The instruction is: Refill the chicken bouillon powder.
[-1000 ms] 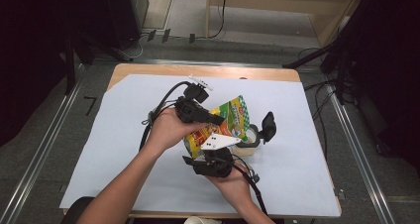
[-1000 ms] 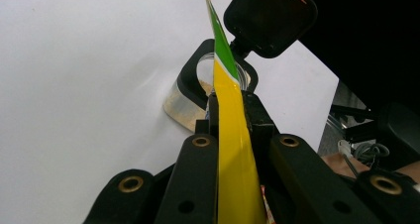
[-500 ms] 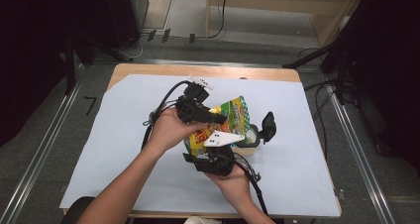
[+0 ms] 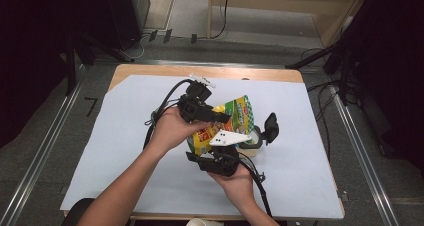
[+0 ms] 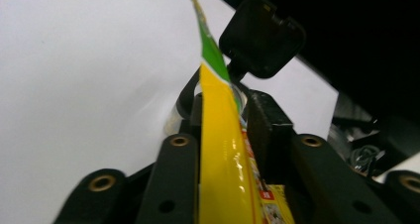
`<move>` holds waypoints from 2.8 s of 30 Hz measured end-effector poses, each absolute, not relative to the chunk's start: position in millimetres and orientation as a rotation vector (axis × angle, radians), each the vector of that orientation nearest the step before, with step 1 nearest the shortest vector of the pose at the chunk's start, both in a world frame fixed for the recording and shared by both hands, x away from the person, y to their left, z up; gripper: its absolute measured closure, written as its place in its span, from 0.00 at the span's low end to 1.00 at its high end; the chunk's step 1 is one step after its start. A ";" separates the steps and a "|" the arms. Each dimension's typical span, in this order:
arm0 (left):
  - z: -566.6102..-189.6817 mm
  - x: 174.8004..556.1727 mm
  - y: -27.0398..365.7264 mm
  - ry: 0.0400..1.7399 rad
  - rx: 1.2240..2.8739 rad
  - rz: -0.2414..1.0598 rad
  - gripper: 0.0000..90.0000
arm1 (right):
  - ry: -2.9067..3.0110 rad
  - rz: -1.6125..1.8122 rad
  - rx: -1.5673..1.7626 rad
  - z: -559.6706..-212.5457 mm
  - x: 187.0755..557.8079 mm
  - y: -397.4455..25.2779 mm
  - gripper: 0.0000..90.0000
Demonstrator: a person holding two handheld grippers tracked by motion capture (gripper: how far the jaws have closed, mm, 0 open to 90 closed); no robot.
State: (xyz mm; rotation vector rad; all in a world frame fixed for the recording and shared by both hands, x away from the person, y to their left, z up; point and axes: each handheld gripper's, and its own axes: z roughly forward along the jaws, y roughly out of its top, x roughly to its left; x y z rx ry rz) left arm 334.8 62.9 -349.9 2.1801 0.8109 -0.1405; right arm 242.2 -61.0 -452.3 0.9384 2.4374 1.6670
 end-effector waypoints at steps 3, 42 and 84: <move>-349.1 334.7 57.3 0.812 2.214 -0.135 0.90 | 2.445 1.677 0.949 -455.2 242.8 -60.6 0.72; -342.8 341.4 58.8 0.800 2.168 -0.145 0.79 | 2.426 1.656 0.898 -447.4 247.2 -51.9 0.74; -343.9 347.6 45.7 0.784 2.227 -0.186 0.93 | 2.439 1.689 0.927 -450.5 250.6 -58.5 0.73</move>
